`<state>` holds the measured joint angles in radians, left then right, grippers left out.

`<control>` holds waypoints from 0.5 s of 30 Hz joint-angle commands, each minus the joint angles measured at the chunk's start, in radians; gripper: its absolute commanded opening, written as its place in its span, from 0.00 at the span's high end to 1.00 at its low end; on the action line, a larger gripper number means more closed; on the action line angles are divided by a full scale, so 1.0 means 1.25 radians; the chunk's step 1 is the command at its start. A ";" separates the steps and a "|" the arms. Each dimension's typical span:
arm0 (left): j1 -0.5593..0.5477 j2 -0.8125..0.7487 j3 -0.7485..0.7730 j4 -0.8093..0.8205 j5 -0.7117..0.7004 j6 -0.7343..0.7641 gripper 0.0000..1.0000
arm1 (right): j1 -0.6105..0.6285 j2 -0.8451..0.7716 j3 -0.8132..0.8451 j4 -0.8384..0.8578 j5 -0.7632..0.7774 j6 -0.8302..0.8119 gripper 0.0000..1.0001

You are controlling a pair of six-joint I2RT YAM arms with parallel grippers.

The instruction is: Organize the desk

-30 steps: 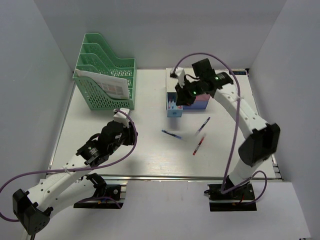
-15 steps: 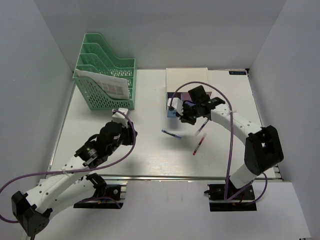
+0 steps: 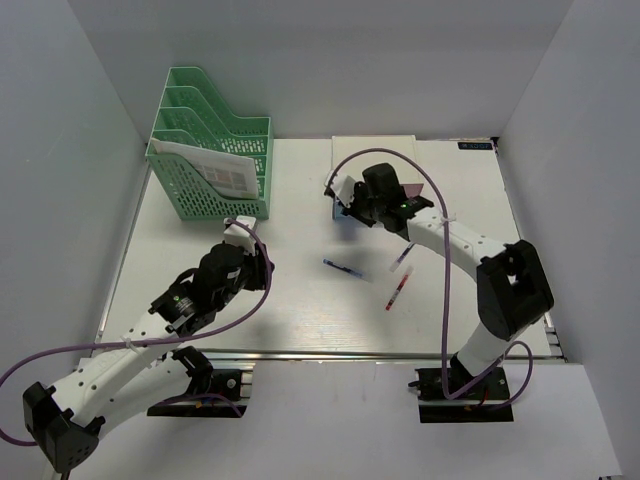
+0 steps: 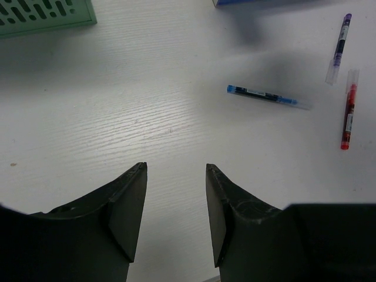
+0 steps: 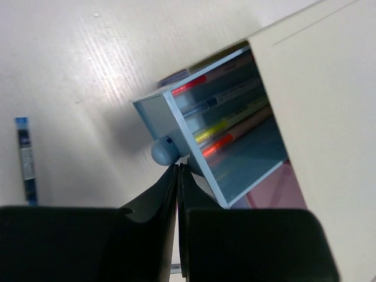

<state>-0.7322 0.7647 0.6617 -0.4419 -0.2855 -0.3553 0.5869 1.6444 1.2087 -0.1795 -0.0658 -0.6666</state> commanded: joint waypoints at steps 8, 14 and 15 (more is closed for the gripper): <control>0.004 -0.015 0.007 -0.002 -0.018 0.007 0.45 | 0.001 0.075 0.094 0.114 0.146 -0.036 0.91; 0.004 -0.026 0.006 -0.001 -0.019 0.004 0.45 | 0.001 0.107 0.145 0.110 0.141 -0.037 0.90; 0.004 -0.023 0.006 -0.001 -0.019 0.006 0.45 | 0.000 0.110 0.151 0.108 0.145 -0.037 0.90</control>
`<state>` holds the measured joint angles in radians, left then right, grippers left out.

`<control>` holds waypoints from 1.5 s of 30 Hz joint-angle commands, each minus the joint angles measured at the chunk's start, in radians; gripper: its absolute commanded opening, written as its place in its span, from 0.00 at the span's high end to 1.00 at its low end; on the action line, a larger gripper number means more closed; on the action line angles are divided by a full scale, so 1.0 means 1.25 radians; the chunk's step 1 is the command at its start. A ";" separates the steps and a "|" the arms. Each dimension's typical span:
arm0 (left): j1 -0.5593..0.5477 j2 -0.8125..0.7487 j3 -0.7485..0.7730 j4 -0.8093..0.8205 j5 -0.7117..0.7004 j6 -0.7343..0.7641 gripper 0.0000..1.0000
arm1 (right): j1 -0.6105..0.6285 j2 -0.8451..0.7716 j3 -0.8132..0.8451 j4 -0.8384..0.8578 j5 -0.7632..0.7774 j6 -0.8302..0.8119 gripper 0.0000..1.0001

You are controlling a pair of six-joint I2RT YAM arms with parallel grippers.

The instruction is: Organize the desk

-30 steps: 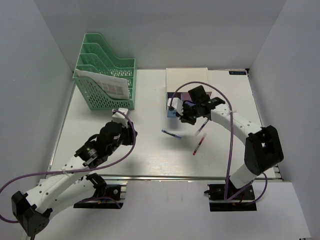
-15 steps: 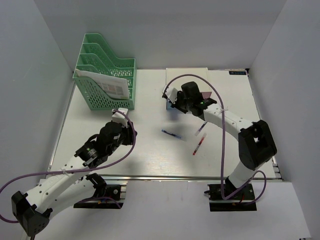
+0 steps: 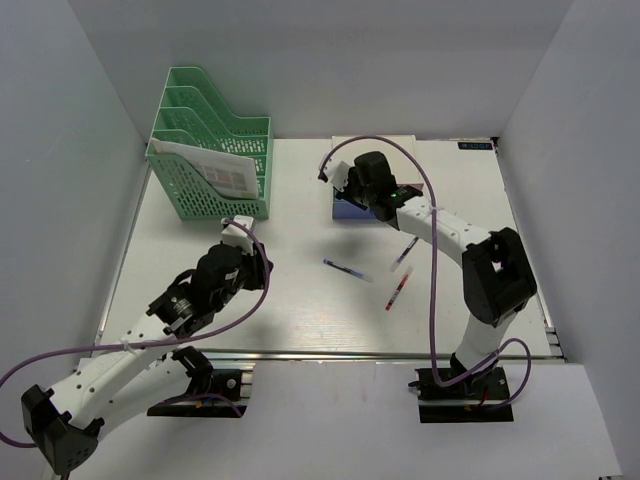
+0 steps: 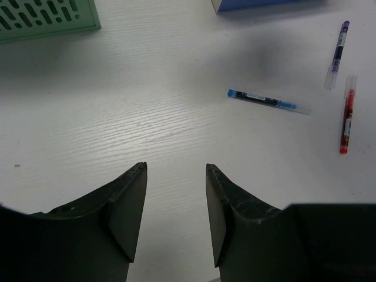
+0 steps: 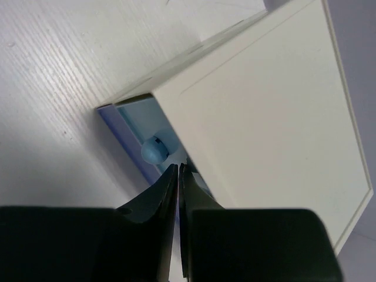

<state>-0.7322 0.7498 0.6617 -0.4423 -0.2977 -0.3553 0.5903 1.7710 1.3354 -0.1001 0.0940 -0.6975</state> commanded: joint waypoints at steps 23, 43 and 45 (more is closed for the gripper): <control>0.004 -0.033 0.005 0.002 0.004 0.004 0.45 | -0.034 -0.338 -0.362 0.159 -0.049 0.241 0.11; 0.004 -0.008 0.004 -0.003 -0.004 0.004 0.44 | -0.168 -0.131 -0.457 0.378 -0.241 0.770 0.45; 0.004 -0.003 0.007 -0.003 -0.004 0.007 0.44 | -0.176 -0.118 -0.468 0.403 -0.245 0.815 0.47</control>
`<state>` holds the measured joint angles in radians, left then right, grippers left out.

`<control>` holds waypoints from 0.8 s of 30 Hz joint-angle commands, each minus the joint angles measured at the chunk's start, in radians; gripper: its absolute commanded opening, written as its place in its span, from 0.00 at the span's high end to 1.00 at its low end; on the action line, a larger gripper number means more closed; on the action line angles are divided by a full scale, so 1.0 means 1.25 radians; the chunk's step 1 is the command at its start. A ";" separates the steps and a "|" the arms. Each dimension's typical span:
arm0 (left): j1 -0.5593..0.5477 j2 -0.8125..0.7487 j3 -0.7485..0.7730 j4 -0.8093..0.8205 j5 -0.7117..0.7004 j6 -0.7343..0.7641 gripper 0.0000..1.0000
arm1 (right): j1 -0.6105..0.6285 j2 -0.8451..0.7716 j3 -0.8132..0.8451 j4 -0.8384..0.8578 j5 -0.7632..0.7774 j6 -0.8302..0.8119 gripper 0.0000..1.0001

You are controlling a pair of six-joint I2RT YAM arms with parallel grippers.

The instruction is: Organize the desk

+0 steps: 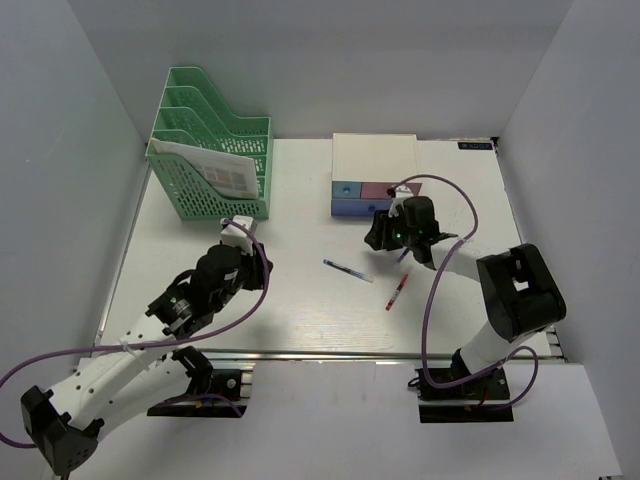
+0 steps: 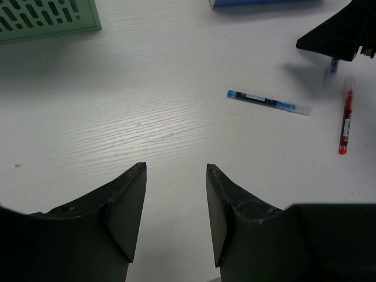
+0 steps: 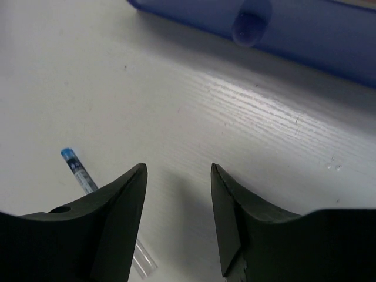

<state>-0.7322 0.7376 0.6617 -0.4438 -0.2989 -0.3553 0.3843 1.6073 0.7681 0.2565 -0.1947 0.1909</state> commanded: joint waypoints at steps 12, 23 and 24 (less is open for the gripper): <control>0.004 0.004 -0.009 0.027 0.047 0.004 0.44 | -0.044 -0.128 -0.119 0.179 -0.134 0.059 0.26; -0.013 0.195 -0.095 0.524 0.348 -0.314 0.14 | -0.154 -0.201 0.020 -0.200 -0.220 -0.058 0.21; -0.013 0.254 -0.106 0.608 0.350 -0.355 0.13 | -0.183 -0.207 0.010 -0.189 -0.236 -0.047 0.38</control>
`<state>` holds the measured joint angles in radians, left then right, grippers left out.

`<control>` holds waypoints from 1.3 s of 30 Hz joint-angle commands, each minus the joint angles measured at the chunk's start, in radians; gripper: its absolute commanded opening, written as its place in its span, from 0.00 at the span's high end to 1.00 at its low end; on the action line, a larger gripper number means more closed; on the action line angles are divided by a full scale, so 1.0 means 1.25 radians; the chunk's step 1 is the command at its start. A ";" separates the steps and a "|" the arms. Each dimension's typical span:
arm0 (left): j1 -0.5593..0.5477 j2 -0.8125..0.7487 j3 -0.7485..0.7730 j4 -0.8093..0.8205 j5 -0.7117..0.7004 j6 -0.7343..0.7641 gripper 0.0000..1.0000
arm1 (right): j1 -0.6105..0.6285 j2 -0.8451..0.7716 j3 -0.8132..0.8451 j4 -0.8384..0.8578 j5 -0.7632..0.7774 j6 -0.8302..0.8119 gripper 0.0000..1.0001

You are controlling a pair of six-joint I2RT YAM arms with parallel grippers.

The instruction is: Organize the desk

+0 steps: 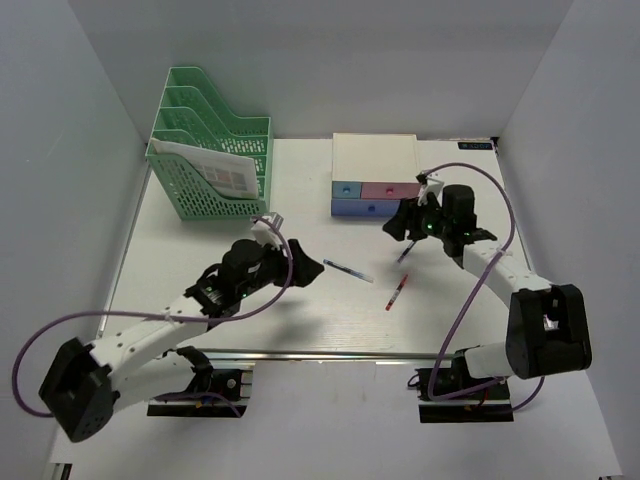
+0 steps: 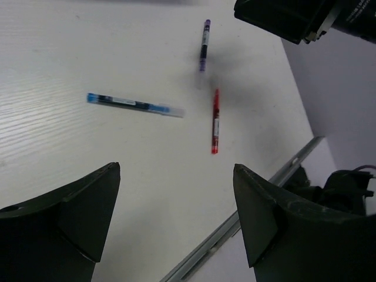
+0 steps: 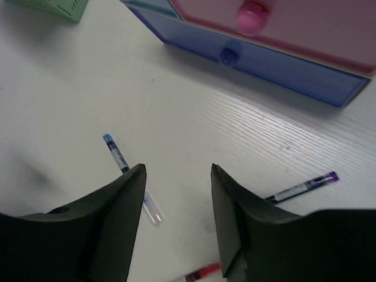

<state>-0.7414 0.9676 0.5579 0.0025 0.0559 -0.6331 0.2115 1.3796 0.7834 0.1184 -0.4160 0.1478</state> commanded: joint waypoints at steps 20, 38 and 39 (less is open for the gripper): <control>-0.006 -0.543 -0.003 -0.336 -0.210 -0.015 0.12 | -0.091 0.177 -0.294 0.769 -0.142 0.639 0.14; -0.006 -0.784 0.042 -0.526 -0.339 -0.002 0.10 | 0.001 0.431 -0.140 0.899 0.038 0.694 0.37; -0.006 -0.783 0.040 -0.522 -0.333 0.004 0.10 | 0.010 0.440 -0.136 0.917 0.044 0.698 0.39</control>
<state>-0.7448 -0.0017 0.6003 -0.6365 -0.3790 -0.6544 0.2031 1.8935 0.5846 1.1713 -0.4232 1.0073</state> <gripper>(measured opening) 0.897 0.623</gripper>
